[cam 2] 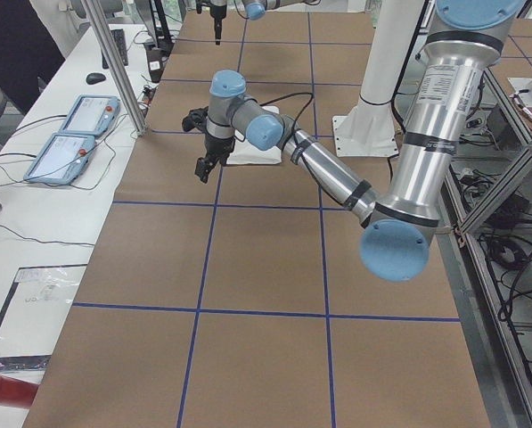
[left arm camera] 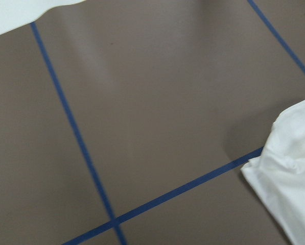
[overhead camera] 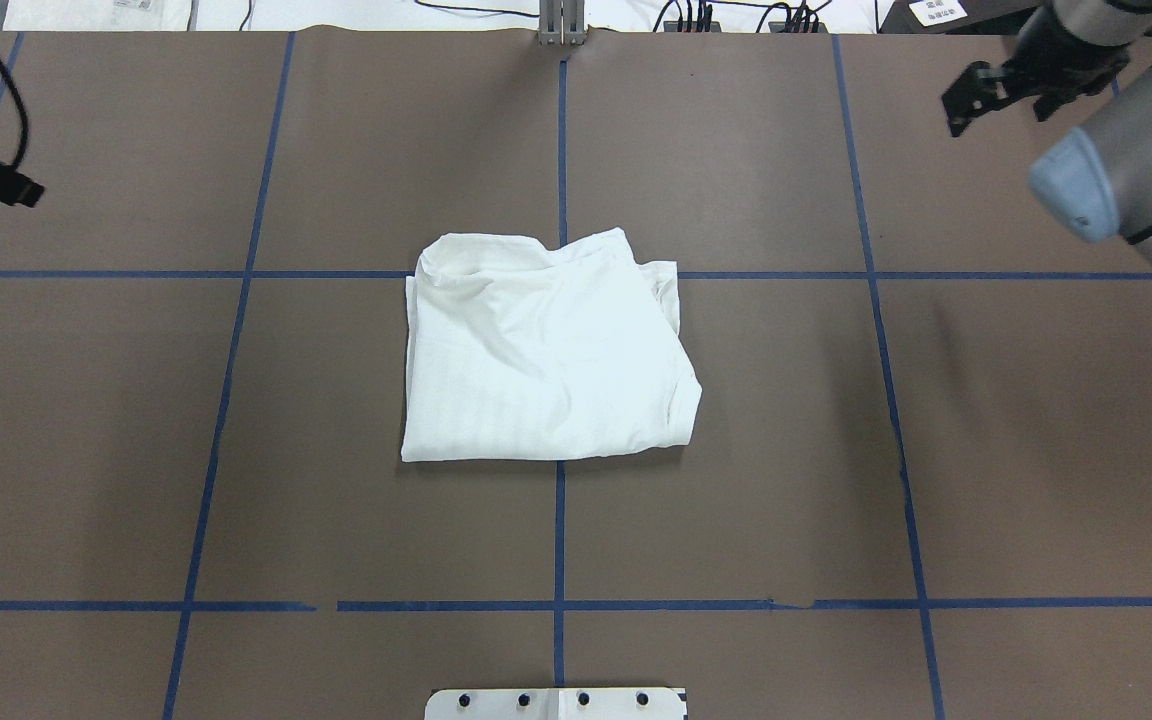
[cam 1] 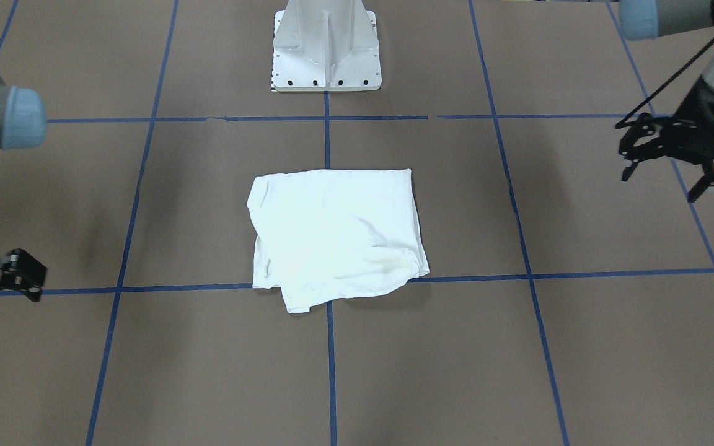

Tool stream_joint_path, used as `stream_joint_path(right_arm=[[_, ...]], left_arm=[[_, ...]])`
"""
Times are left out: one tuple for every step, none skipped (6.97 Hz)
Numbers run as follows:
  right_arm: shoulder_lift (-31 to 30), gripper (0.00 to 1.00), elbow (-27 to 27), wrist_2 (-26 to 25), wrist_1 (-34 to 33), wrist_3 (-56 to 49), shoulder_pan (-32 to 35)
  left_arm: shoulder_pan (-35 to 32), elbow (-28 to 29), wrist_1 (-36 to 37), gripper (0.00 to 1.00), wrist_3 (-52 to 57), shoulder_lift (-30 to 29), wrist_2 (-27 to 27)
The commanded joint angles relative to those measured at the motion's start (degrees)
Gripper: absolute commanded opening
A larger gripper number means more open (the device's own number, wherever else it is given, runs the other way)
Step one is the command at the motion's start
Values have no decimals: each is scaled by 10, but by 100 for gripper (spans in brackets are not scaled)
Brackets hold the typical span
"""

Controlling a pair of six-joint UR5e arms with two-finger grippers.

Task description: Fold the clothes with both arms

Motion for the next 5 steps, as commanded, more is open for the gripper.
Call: stream_joint_path(right_arm=[[-130, 100, 17, 73, -45, -261, 133], [-185, 100, 17, 74, -44, -324, 171], [-228, 100, 13, 72, -40, -330, 190], [-259, 100, 20, 70, -33, -325, 206], [-274, 100, 20, 71, -23, -324, 214]], left_arm=[[-100, 13, 15, 100, 44, 118, -57], [-127, 25, 33, 100, 46, 134, -60], [-129, 36, 56, 100, 57, 146, -59], [-131, 65, 62, 100, 57, 150, -60], [-137, 67, 58, 100, 61, 165, -67]])
